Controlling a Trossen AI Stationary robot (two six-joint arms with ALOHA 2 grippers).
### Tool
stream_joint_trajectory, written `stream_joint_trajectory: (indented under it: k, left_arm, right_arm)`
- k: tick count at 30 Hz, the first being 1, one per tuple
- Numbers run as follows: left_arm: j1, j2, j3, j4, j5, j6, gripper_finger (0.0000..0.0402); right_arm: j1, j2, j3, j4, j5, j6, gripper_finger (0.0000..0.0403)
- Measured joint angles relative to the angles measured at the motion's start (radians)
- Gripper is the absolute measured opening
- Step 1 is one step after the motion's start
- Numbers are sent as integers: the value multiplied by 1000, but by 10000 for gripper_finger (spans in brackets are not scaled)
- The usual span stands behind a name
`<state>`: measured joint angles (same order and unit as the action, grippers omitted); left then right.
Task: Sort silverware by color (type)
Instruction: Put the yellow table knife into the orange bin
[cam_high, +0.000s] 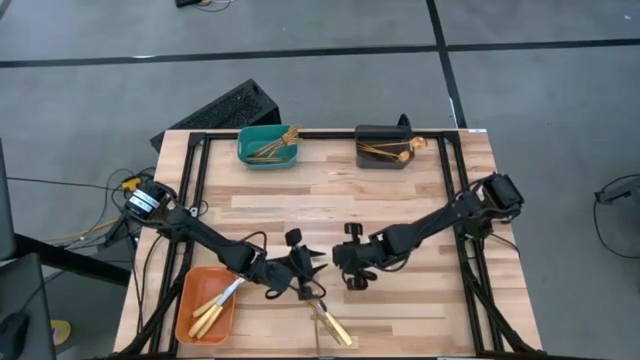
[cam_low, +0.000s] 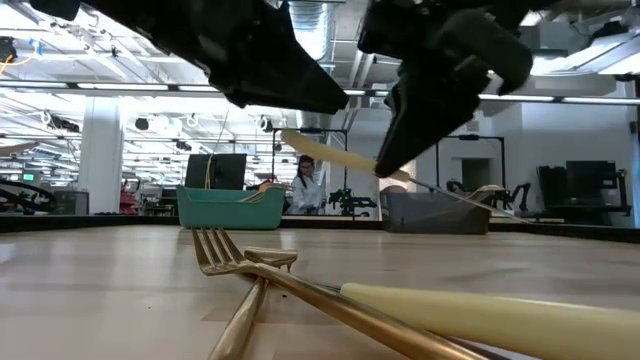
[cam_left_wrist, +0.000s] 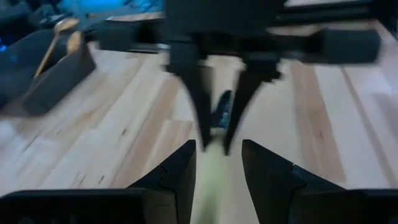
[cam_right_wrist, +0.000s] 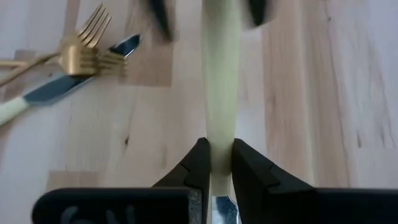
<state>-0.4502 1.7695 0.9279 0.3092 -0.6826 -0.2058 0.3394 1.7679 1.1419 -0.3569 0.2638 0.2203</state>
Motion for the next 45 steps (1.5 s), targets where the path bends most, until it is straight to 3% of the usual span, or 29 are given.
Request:
stream_joint_trajectory:
  k: [6,11,19,29,37,40,45]
  left_arm:
    - [29,0,0,-27,74,159,118]
    - [68,-1,2,-103,91,193,118]
    - [121,0,0,-253,188,34,104]
    - [125,0,0,-248,205,0,5]
    - [125,0,0,-298,188,-118,28]
    - [123,0,0,-325,173,-160,36]
    - [123,0,0,-334,170,-183,39]
  right_arm:
    - [-9,0,24,-1,0,0,74]
    - [-8,-2,35,-2,-1,0,74]
    - [-9,0,36,1,1,-8,75]
    - [-9,21,30,-9,17,-11,81]
    - [0,20,31,-142,128,-15,81]
    - [5,20,26,-188,99,-21,81]
    - [33,21,-15,-175,-49,-68,81]
